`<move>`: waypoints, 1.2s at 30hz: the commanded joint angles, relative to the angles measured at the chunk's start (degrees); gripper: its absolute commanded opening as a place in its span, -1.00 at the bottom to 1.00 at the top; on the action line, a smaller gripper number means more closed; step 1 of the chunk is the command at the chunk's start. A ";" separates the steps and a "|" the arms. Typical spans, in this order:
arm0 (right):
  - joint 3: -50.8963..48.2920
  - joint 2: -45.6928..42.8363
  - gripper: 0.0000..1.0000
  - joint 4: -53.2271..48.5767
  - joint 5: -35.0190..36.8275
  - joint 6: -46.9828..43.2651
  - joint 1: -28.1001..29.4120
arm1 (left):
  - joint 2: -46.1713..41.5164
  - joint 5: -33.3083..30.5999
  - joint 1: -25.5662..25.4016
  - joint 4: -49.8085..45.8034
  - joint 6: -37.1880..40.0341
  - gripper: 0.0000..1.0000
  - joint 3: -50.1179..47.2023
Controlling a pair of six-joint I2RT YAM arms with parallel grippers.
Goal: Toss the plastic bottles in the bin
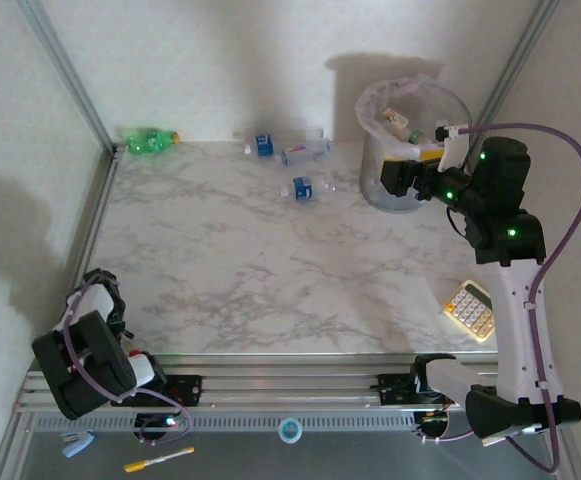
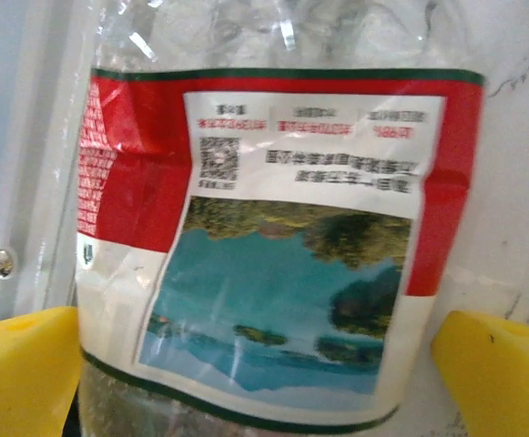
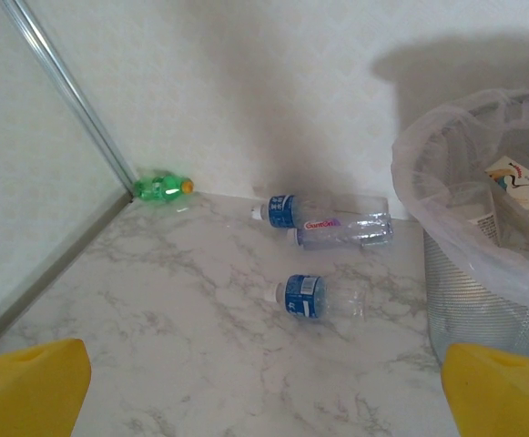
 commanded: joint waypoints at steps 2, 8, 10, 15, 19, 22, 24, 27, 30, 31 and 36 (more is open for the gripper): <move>0.38 -2.03 0.98 1.83 -2.44 0.63 0.46 | -0.49 12.85 -1.28 20.05 4.10 0.96 -3.54; 0.01 -2.04 0.98 2.44 -1.75 1.01 0.40 | -6.21 16.38 -6.17 26.61 9.19 0.81 -2.63; -0.26 -1.84 0.98 2.90 -1.58 1.75 0.39 | -8.29 18.16 -6.79 28.42 10.76 0.71 -2.70; -0.52 -1.61 0.98 3.22 -1.35 2.47 0.39 | -12.73 20.50 -8.88 30.28 14.10 0.49 -2.54; -0.88 -1.61 0.98 3.61 -0.97 2.34 0.38 | -11.74 23.86 -9.00 32.77 16.22 0.25 -3.73; -0.98 -1.52 0.98 3.51 -0.87 2.30 0.38 | -9.09 25.97 -9.23 34.14 17.45 0.01 -3.97; -0.91 -1.52 0.98 3.34 -0.62 2.30 0.41 | -8.51 26.84 -9.75 34.68 18.23 -0.09 -3.71; -0.99 -1.77 0.98 3.34 -0.09 2.21 0.39 | -10.16 26.89 -11.97 34.93 19.02 -0.09 -2.80; -1.10 -1.73 0.98 3.73 0.10 2.88 0.45 | -12.54 27.71 -15.06 35.85 20.63 -0.08 -1.38; -1.05 -1.44 0.98 3.78 -0.43 3.30 0.35 | -13.30 28.75 -16.21 36.59 21.63 -0.08 -0.99; 0.45 1.50 0.98 2.26 -5.09 6.59 0.47 | -15.52 33.32 -22.91 40.21 26.49 -0.07 1.87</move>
